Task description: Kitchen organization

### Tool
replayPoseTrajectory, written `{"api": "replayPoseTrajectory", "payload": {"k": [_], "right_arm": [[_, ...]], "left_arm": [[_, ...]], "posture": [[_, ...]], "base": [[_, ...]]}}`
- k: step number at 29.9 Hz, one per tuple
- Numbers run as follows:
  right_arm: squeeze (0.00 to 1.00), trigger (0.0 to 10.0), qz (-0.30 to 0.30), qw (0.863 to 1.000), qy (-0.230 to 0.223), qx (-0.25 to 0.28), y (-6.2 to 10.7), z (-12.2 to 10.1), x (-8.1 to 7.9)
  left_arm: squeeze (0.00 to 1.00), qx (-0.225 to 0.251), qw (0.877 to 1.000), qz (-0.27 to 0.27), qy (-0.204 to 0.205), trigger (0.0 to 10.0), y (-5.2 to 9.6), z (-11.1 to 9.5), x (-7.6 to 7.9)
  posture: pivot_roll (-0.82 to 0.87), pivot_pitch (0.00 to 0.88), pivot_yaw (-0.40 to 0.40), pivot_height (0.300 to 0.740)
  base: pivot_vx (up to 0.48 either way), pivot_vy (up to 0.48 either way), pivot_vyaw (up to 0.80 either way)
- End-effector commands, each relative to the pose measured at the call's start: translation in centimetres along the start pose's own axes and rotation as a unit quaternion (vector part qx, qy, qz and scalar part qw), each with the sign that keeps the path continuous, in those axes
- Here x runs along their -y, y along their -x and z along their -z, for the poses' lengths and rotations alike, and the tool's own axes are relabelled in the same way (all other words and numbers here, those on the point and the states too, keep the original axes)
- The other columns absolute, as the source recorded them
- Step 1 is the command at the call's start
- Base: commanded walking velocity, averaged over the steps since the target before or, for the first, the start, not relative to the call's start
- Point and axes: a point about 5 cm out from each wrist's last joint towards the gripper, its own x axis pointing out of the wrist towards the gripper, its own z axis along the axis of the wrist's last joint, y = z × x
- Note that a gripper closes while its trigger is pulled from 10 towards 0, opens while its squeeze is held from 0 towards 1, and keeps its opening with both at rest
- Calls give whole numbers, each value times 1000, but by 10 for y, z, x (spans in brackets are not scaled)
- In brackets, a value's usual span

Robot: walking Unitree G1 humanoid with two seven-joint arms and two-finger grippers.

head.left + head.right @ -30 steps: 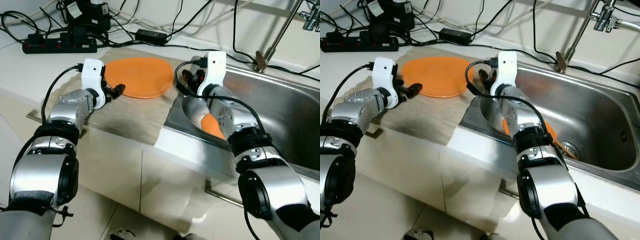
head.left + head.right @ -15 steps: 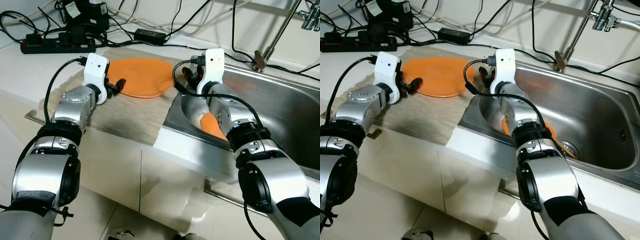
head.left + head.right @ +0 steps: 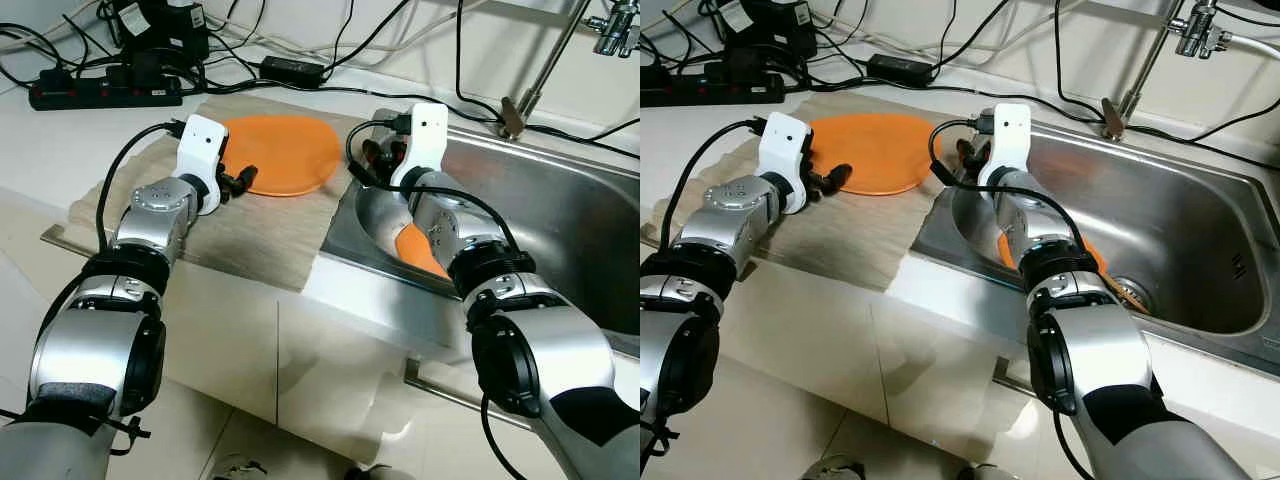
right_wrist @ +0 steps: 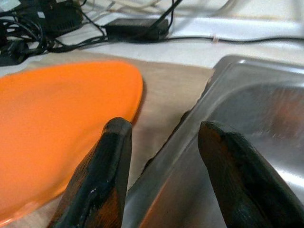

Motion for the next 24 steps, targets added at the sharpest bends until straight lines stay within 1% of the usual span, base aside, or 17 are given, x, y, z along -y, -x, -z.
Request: {"api": "replayPoseTrajectory", "payload": {"k": [1, 5, 9, 10, 11, 12, 13, 15, 16, 17, 18, 19, 21, 24], "right_arm": [[0, 10000, -3, 1000, -5, 7, -1, -7, -1], [0, 10000, -6, 1000, -17, 2, -2, -5, -3], [0, 10000, -16, 999, -45, -6, -3, -2, -9], [0, 10000, -16, 999, -45, -6, -3, -2, -9], [0, 10000, -21, 998, -60, -3, -4, -2, -11], [0, 10000, -35, 994, -101, 3, -5, -3, -17], [0, 10000, -35, 994, -101, 3, -5, -3, -17], [0, 10000, -50, 987, -152, 8, -6, -4, -23], [0, 10000, -56, 984, -170, 8, -6, -4, -25], [247, 10000, -57, 981, -188, 2, -6, 0, -27], [792, 10000, -57, 978, -198, -2, -6, 3, -29], [1000, 10000, -56, 977, -207, -7, -6, 6, -31], [1000, 10000, -66, 974, -215, -12, -6, 11, -35], [1000, 10000, -69, 974, -214, -14, -6, 13, -38]], "left_arm": [[0, -56, 998, 24, -14, 10000, 2, 28, 10], [0, -65, 997, 28, -14, 10000, 2, 34, 12], [0, -76, 996, 39, -23, 10000, 3, 44, 18], [0, -76, 996, 39, -23, 10000, 3, 44, 18], [0, -76, 996, 43, -25, 10000, 3, 45, 20], [0, -72, 996, 47, -26, 10000, 3, 45, 21], [0, -72, 996, 47, -26, 10000, 3, 45, 21], [0, -70, 996, 50, -27, 10000, 3, 45, 22], [0, -69, 996, 51, -27, 10000, 3, 45, 23], [0, -69, 996, 52, -28, 10000, 3, 45, 23], [0, -69, 996, 52, -28, 10000, 3, 45, 23], [0, -67, 996, 54, -29, 10000, 3, 45, 24], [0, -65, 996, 56, -31, 10000, 3, 44, 24], [0, -64, 996, 58, -32, 10000, 3, 45, 25]], "posture": [[-31, 37, -65, 740], [-32, 39, -66, 740], [-32, 44, -70, 740], [-32, 44, -70, 740], [-32, 45, -72, 740], [-31, 45, -72, 740], [-31, 45, -72, 740], [-30, 47, -73, 740], [-29, 47, -73, 740], [-27, 47, -76, 740], [-27, 47, -76, 740], [-24, 49, -77, 740], [-20, 51, -79, 740], [-15, 54, -82, 740]], "base": [[0, 0, 0], [0, 0, 0], [0, 0, 0], [0, 0, 0], [0, 0, 0], [0, 0, 0], [0, 0, 0], [0, 0, 0], [0, 0, 0], [0, 0, 0], [0, 0, 0], [0, 0, 0], [0, 0, 0], [0, 0, 0]]}}
